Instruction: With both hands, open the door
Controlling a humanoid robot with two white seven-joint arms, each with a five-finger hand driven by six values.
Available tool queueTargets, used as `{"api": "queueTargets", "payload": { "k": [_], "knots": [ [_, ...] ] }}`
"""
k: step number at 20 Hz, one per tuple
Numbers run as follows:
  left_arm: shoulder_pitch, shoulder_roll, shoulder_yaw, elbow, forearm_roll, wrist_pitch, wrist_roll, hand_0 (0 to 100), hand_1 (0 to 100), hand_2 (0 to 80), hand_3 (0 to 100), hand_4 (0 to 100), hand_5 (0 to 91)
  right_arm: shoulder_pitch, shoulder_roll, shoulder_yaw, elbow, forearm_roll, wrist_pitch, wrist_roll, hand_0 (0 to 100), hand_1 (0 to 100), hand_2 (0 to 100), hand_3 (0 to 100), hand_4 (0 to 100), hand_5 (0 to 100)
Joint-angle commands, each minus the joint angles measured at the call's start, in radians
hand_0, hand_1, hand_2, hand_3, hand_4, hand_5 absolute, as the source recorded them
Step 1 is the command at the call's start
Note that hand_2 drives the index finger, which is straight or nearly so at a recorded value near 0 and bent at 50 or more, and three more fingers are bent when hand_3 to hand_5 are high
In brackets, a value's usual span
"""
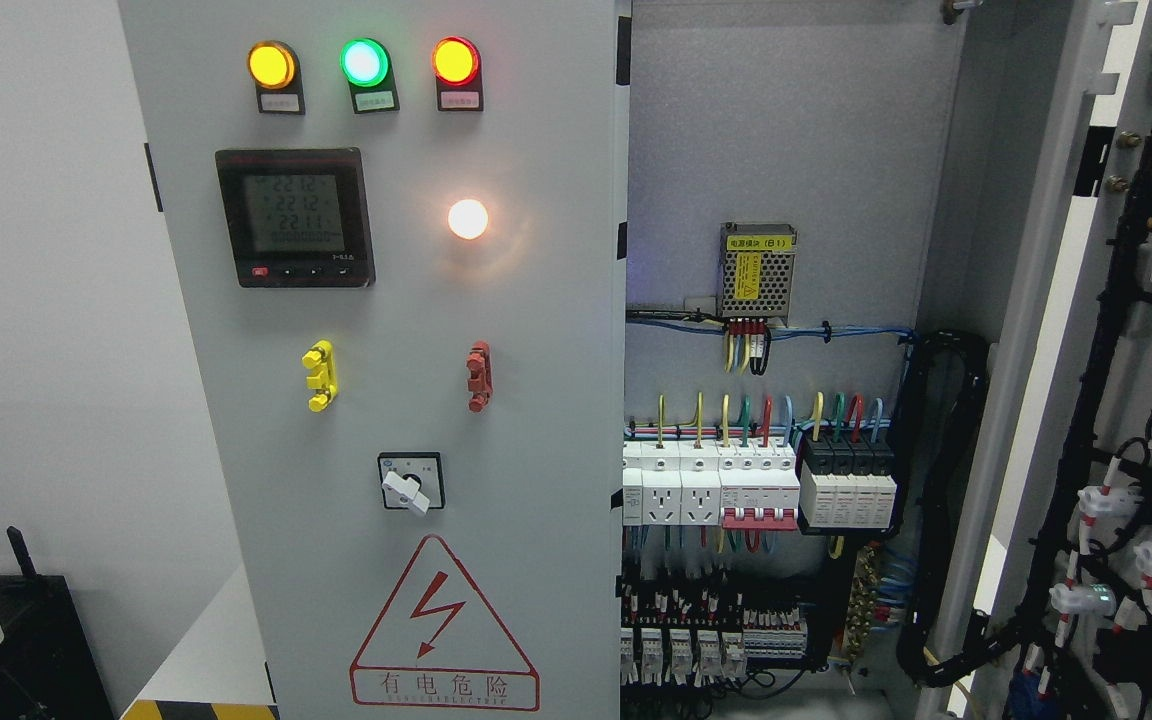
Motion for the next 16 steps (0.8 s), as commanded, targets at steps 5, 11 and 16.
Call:
{"api": "queueTargets", "payload": {
  "k": [5, 11, 16],
  "knots": [
    [-0.014, 0.001, 0.01, -0.007, 0.005, -0.001, 0.0, 0, 0, 0.0, 0, 0, 0.0, -0.212, 0.126, -0.001, 0.03, 0.001, 0.182, -0.002, 38, 0, 0, 0, 0, 0],
    [-0.014, -0.001, 0.013, -0.009, 0.005, -0.002, 0.0, 0, 0, 0.0, 0, 0, 0.0, -0.324, 0.138, -0.011, 0.107, 0.001, 0.255, -0.002, 38, 0, 0, 0, 0, 0],
    [-0.014, -0.001, 0.013, -0.009, 0.005, -0.001, -0.002, 0, 0, 0.0, 0, 0, 0.0, -0.407, 0.155, -0.024, 0.185, -0.007, 0.272, 0.0, 38, 0, 0, 0, 0, 0]
  ]
}}
